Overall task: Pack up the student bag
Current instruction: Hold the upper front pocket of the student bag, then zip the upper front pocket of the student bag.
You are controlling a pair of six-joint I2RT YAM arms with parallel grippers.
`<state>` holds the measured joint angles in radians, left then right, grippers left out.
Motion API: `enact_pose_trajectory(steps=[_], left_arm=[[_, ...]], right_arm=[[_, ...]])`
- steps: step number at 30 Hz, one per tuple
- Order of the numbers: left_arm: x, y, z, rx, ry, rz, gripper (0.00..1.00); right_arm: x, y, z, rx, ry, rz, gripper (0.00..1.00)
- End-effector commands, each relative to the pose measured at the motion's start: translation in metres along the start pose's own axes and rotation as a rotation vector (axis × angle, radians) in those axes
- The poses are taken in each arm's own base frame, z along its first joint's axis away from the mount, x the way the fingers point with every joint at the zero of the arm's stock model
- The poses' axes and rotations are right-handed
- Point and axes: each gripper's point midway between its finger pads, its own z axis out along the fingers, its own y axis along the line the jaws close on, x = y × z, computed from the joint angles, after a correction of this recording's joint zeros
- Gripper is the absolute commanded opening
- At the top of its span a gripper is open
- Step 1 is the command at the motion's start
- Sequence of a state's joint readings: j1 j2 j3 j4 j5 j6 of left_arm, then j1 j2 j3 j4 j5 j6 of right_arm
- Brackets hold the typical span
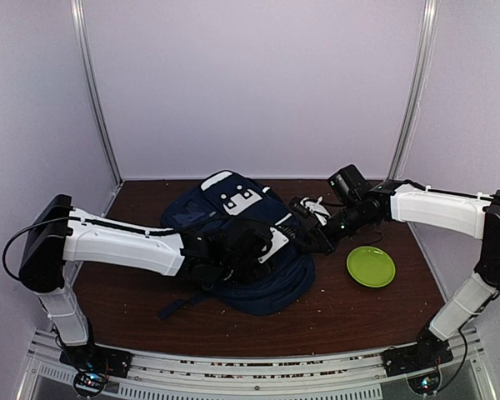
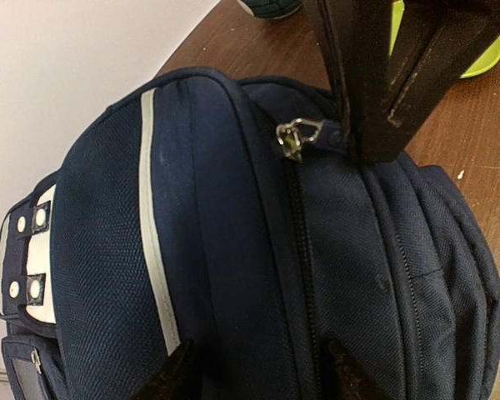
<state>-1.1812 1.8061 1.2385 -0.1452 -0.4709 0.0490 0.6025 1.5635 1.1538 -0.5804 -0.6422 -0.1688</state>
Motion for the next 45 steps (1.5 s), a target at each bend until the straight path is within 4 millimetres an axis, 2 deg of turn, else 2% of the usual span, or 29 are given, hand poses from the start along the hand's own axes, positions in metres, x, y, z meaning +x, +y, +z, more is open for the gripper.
enact_pose_trajectory(steps=[1,6,9,13,19,23,28,31,34,36,40,45], left_arm=[[0.008,0.022,0.008,-0.090,0.047,-0.021,0.44],[0.021,0.036,0.013,-0.106,0.082,-0.049,0.16],[0.028,0.040,0.008,-0.106,0.088,-0.049,0.01],[0.034,0.044,-0.006,-0.103,0.074,-0.054,0.00],[0.047,0.048,-0.034,-0.064,0.073,-0.023,0.00],[0.057,0.049,-0.051,-0.036,0.075,-0.008,0.00],[0.081,0.069,-0.068,-0.130,0.132,0.016,0.00],[0.093,0.084,-0.076,-0.176,0.155,-0.020,0.00],[0.093,0.089,-0.082,-0.170,0.129,-0.071,0.16],[0.084,0.088,-0.084,-0.155,0.099,-0.086,0.25],[0.048,0.075,-0.082,-0.056,-0.006,-0.085,0.37],[-0.008,0.048,-0.074,0.082,-0.160,-0.048,0.42]], right_arm=[[-0.001,0.014,-0.011,-0.034,-0.014,-0.012,0.00],[0.001,0.014,-0.014,-0.022,-0.015,-0.026,0.00],[0.001,0.013,-0.016,-0.011,-0.018,-0.033,0.00],[0.003,0.000,-0.018,0.033,-0.008,-0.020,0.00],[0.007,-0.054,-0.023,0.146,0.032,0.065,0.00],[0.003,-0.080,-0.030,0.210,0.022,0.081,0.00],[0.000,-0.096,-0.032,0.241,0.020,0.084,0.00],[0.001,-0.091,-0.030,0.211,0.009,0.094,0.00],[0.004,-0.073,-0.025,0.148,0.009,0.095,0.00],[0.009,-0.055,-0.020,0.100,0.026,0.063,0.00],[0.014,-0.021,-0.014,0.064,0.044,-0.030,0.00],[0.013,0.012,-0.015,0.015,0.027,-0.090,0.00]])
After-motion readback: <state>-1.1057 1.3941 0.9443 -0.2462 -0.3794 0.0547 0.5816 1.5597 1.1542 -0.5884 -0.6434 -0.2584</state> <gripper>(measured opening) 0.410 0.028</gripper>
